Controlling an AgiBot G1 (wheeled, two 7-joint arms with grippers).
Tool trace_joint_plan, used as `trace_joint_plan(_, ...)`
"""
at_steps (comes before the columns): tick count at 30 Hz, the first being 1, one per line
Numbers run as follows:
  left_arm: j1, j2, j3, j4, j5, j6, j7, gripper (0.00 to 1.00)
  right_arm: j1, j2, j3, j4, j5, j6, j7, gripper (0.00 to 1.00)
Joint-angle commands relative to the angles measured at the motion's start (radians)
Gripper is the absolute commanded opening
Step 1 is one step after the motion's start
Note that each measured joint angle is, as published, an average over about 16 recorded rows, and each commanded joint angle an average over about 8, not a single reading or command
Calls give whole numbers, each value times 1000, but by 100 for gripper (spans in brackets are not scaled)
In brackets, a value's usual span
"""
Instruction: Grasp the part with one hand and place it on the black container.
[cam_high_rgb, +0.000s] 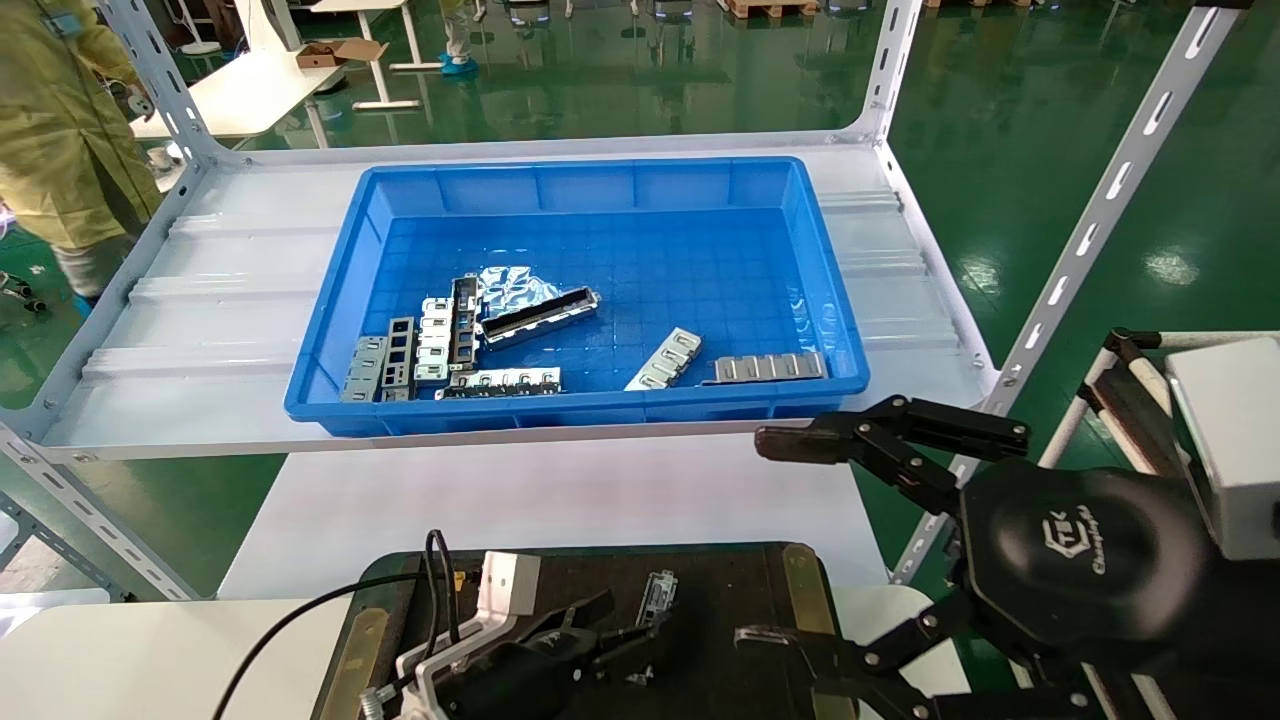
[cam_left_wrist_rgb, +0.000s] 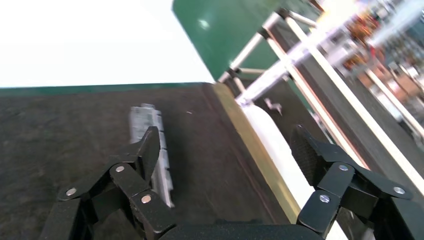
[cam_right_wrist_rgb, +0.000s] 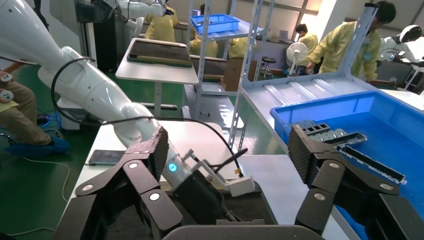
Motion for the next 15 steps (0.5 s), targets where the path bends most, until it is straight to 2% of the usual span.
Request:
trace_joint_plan(1,-8,-32,7,-24,10,39,8,100,0,0,0,0,0,0,0,100)
trace_joint_plan(15,-58,-215,-15,-87,46,341,110,100,0,0,-1,0,1,0,0,100)
